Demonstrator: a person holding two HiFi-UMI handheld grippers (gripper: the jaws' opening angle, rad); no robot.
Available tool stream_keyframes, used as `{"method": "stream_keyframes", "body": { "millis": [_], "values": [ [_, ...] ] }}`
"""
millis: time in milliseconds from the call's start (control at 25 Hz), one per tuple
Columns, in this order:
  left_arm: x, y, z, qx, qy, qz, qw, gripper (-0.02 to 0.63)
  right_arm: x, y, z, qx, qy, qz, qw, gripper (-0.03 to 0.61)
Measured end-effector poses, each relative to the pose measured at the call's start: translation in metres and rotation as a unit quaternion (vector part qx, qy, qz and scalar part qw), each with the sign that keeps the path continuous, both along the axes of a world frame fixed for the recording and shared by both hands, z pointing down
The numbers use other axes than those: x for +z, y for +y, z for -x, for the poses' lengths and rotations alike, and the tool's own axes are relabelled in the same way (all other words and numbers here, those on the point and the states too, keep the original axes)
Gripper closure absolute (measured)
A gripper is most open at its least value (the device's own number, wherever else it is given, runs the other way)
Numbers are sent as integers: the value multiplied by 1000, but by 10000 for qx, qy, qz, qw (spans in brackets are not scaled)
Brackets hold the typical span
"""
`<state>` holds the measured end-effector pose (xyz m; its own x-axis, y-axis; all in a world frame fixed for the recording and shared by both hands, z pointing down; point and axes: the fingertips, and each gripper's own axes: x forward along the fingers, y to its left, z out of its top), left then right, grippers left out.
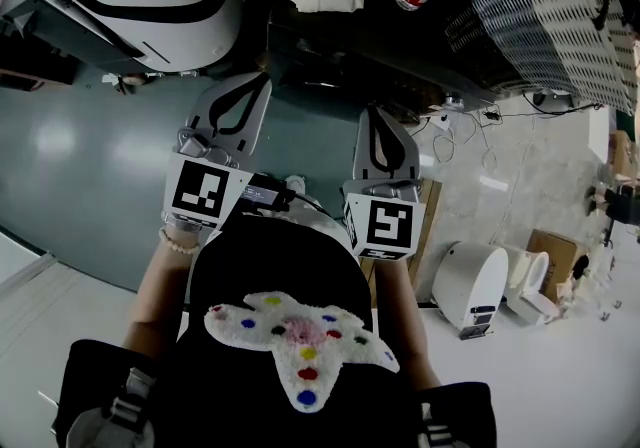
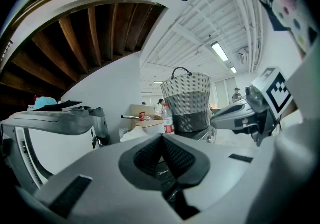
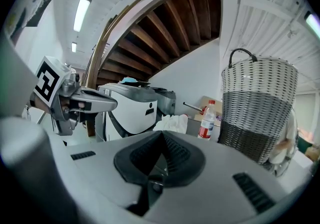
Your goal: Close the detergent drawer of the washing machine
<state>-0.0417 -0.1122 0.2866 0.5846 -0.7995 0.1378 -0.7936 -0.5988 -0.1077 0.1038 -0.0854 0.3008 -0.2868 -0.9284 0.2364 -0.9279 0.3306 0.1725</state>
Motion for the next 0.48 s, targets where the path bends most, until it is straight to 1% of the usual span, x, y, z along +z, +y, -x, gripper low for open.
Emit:
{"method": "stream_keyframes", "body": {
  "millis": [360, 480],
  "values": [
    [2, 0, 4, -45, 18, 28, 10000, 603, 1, -1, 6, -105, 66, 10, 9999, 574],
    [-1, 0, 4, -18, 59, -25, 10000, 603, 2, 0, 8, -127, 66, 23, 9999, 574]
  ]
}}
